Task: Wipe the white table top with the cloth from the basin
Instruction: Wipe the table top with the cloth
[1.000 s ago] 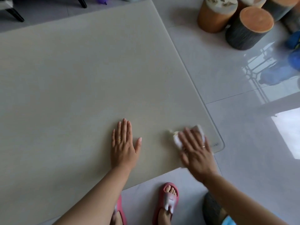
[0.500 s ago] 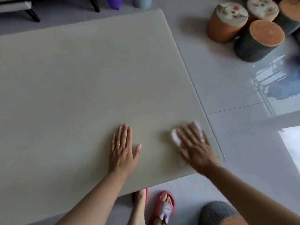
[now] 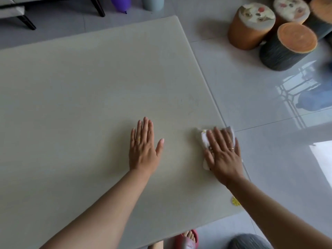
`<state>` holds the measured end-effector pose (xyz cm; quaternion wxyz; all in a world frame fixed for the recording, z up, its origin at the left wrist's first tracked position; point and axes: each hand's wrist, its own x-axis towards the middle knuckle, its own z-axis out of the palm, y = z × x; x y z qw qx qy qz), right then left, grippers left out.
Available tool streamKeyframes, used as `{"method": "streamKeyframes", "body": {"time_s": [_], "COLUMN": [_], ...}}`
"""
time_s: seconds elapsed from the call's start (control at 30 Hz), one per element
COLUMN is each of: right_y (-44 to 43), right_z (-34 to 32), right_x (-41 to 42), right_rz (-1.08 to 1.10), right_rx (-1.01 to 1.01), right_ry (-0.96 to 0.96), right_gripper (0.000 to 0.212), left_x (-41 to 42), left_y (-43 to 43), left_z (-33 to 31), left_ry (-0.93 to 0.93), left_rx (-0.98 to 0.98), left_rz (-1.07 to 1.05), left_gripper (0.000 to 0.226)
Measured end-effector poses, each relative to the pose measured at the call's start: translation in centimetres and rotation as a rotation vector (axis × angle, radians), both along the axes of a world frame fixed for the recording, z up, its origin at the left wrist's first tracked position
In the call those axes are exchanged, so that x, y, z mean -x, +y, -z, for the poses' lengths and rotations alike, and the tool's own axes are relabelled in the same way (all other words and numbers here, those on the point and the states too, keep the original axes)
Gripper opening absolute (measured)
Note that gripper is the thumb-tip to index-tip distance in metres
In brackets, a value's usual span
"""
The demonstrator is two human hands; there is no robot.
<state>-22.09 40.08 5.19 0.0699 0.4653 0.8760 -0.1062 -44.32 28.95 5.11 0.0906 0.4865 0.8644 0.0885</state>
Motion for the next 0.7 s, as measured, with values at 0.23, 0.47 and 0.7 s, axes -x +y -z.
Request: {"method": "streamKeyframes", "body": {"time_s": [0.23,0.47,0.7], "right_y": [-5.5,4.1,0.5], "right_z": [0.4,0.9,0.9], "right_x": [9.3,6.3,14.1], "right_rz": [0.088,0.027,0.133], "right_rx": [0.037,0.019,0.033], "right_ry": [0.076,0.058,0.089], "right_gripper": [0.063,0.058,0.062], "left_x": [2.2,3.4,3.5], "left_y": [2.7,3.3,3.2], "left_z": [0.6,1.4,1.9], "left_ry": [0.003,0.007,0.036], "left_rx": [0.011,0.013,0.003], "left_rz": [-0.009,0.029,0.049], "left_gripper": [0.072,0.069,0.066]}}
